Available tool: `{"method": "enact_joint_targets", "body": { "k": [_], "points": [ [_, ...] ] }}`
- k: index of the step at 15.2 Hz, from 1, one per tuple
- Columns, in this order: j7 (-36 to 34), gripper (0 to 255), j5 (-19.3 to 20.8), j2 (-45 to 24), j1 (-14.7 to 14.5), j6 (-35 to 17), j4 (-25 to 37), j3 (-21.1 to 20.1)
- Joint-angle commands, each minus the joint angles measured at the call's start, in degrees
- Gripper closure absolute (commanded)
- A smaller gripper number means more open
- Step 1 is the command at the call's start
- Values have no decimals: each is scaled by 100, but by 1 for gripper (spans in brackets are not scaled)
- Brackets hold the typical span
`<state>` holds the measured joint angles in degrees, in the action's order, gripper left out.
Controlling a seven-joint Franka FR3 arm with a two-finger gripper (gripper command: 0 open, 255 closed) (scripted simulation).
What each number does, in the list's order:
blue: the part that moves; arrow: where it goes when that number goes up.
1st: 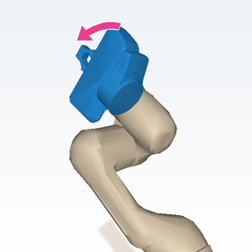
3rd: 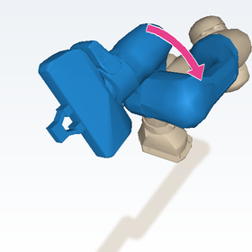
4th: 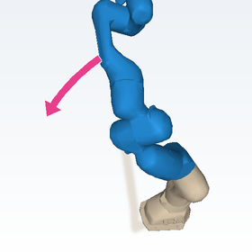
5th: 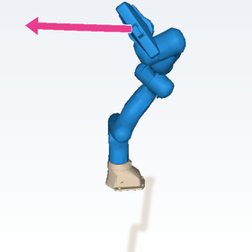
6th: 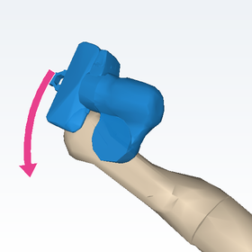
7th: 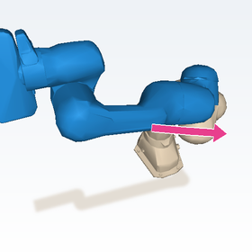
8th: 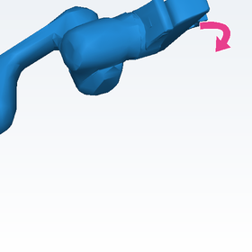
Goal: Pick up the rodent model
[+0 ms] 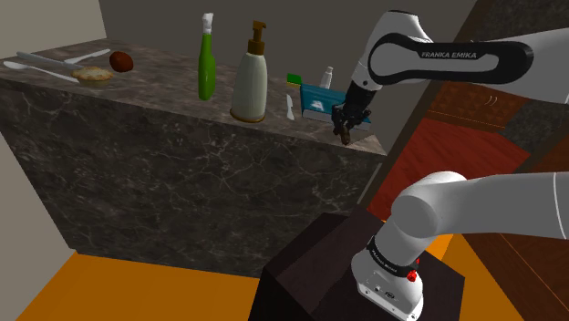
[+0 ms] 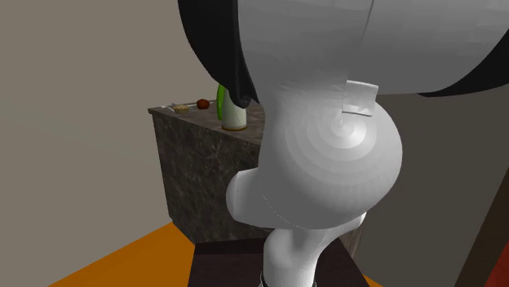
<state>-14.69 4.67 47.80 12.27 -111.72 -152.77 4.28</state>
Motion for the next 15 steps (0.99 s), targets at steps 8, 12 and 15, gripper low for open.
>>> {"method": "enact_joint_targets", "body": {
  "k": [8,12,15],
  "points": [
    [10,255,-7,-3,-3,80,28,5],
    [18,255,-26,6,-12,392,331,-11],
    [24,255,-39,-3,-18,619,566,-22]
  ]
}}
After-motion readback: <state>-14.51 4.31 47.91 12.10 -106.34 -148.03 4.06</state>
